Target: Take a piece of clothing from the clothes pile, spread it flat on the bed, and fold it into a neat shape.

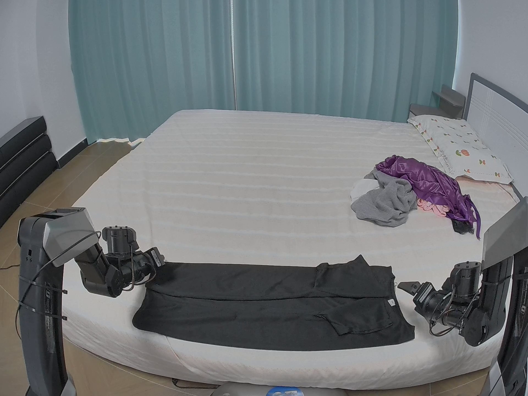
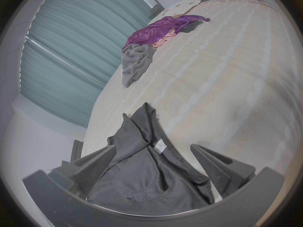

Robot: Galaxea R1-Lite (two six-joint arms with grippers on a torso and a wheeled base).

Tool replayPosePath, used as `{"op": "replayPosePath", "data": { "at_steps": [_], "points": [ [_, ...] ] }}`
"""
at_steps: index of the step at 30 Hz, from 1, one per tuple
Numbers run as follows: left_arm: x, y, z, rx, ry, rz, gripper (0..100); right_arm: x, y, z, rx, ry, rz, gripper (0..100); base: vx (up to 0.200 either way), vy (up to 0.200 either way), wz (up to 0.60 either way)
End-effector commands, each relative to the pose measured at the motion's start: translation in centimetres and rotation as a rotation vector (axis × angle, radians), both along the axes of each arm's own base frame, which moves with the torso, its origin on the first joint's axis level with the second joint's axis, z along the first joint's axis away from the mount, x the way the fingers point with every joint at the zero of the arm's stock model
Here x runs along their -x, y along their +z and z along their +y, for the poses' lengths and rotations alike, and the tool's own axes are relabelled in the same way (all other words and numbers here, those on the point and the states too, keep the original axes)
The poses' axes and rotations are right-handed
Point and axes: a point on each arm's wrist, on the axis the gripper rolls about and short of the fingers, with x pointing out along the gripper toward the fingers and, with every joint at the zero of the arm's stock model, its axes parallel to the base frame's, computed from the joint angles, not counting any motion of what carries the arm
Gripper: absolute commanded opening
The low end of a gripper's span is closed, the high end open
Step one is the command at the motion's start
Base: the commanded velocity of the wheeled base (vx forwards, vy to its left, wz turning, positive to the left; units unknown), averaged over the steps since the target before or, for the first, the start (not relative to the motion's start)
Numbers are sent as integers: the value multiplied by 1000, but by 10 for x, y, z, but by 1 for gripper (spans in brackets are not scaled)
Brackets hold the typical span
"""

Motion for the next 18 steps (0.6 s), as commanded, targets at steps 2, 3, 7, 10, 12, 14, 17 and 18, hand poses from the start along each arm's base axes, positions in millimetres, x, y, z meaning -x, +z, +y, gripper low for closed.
{"op": "replayPosePath", "data": {
  "at_steps": [2,3,7,10,12,14,17,18],
  "points": [
    [-5,-1,4,20,58,-12,0,-13,1,22,5,77,-64,100,0,0,0],
    [-5,-1,4,21,61,-11,0,-20,-3,27,11,103,-74,100,0,0,0],
    [-5,-1,4,21,61,-10,0,-38,-14,34,81,177,-114,100,0,0,0],
    [-5,-1,4,20,62,-11,0,-49,-14,38,121,231,-153,100,0,0,0],
    [-5,-1,4,19,63,-11,0,-57,-13,40,139,259,-173,100,0,0,0],
    [-5,-1,4,19,63,-13,0,-65,-11,41,144,266,-194,100,0,0,0],
    [-5,0,4,22,65,-23,0,-85,-7,48,142,298,-205,100,0,0,0],
    [-5,0,4,24,66,-23,0,-87,-8,50,141,309,-199,100,0,0,0]
  ]
}}
